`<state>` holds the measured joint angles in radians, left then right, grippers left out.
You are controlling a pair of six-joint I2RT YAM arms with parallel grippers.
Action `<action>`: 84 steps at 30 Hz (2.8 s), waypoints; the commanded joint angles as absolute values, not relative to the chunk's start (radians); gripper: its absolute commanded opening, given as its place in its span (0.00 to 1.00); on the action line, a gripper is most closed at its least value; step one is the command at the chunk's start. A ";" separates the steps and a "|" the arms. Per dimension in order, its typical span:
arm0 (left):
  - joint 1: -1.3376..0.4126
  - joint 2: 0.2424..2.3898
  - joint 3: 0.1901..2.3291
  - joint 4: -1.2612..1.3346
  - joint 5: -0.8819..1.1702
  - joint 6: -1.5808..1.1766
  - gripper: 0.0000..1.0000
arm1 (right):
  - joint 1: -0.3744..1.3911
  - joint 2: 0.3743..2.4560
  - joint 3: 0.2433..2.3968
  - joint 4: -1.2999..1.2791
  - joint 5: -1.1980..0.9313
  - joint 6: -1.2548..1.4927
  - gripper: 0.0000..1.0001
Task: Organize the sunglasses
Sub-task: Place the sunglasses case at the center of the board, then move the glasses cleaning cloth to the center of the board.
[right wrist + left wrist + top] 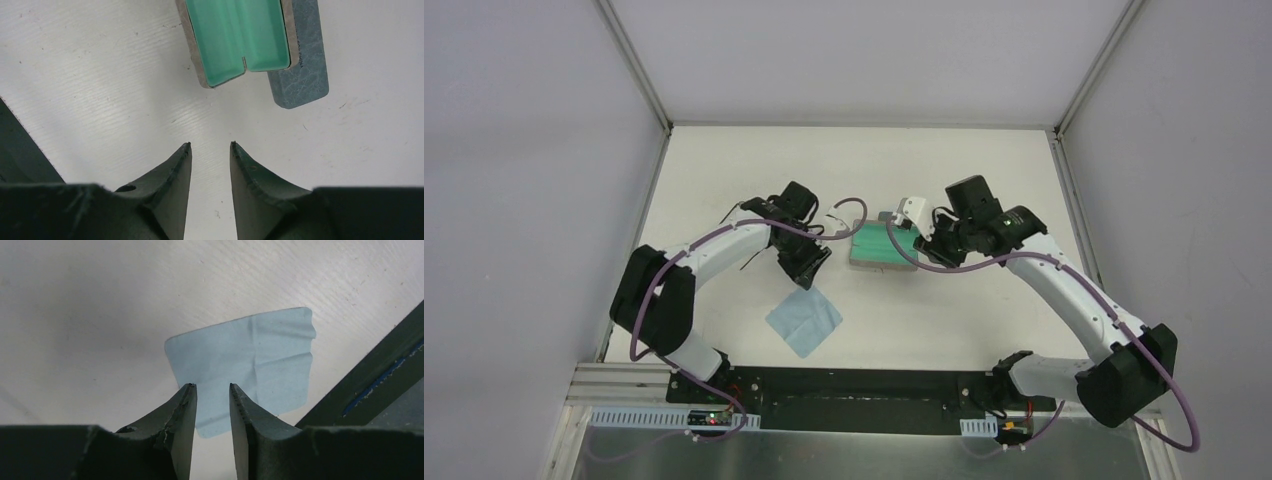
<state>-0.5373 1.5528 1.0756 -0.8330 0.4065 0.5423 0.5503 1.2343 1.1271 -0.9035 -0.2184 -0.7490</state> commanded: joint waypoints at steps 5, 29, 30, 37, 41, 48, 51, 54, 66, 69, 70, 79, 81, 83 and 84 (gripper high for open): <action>-0.591 1.617 1.061 -0.671 0.297 0.517 0.31 | 0.496 1.196 1.112 -0.872 -0.291 -0.701 0.37; -0.628 1.675 0.986 -0.554 0.188 0.460 0.27 | 0.437 1.186 1.067 -0.853 -0.321 -0.699 0.37; -0.627 1.682 0.992 -0.551 0.183 0.454 0.25 | 0.437 1.187 1.065 -0.851 -0.321 -0.699 0.37; -0.616 1.720 1.028 -0.549 0.159 0.383 0.00 | 0.437 1.188 1.057 -0.849 -0.329 -0.699 0.37; -0.567 1.738 1.053 -0.548 0.199 0.304 0.00 | 0.439 1.205 1.075 -0.852 -0.350 -0.699 0.37; -0.411 1.757 1.098 -0.542 0.237 0.169 0.00 | 0.504 1.283 1.141 -0.839 -0.342 -0.682 0.36; -0.370 1.747 1.104 -0.541 0.245 0.140 0.00 | 0.568 1.331 1.169 -0.815 -0.331 -0.660 0.36; -0.354 1.724 1.098 -0.541 0.259 0.117 0.00 | 0.630 1.398 1.211 -0.794 -0.330 -0.626 0.35; -0.264 1.648 1.089 -0.567 0.254 0.102 0.00 | 0.784 1.710 1.471 -0.737 -0.391 -0.495 0.32; -0.228 1.640 1.112 -0.585 0.264 0.093 0.25 | 0.821 1.767 1.513 -0.732 -0.397 -0.493 0.31; -0.216 1.635 1.125 -0.590 0.270 0.091 0.31 | 0.835 1.784 1.523 -0.729 -0.392 -0.488 0.30; -0.056 1.587 1.250 -0.604 0.293 0.003 0.49 | 0.922 1.969 1.611 -0.722 -0.300 -0.431 0.28; -0.013 1.575 1.258 -0.603 0.315 -0.025 0.50 | 0.924 2.000 1.615 -0.725 -0.280 -0.429 0.28; 0.016 1.572 1.261 -0.603 0.344 -0.034 0.50 | 0.925 2.021 1.613 -0.722 -0.257 -0.424 0.29; 0.025 1.568 1.260 -0.603 0.357 -0.036 0.50 | 0.925 2.033 1.615 -0.721 -0.248 -0.421 0.29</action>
<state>-0.0227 1.6169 1.2304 -0.6056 0.2981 0.0143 0.9298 2.0068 1.5745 -0.7376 -0.3050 -0.4526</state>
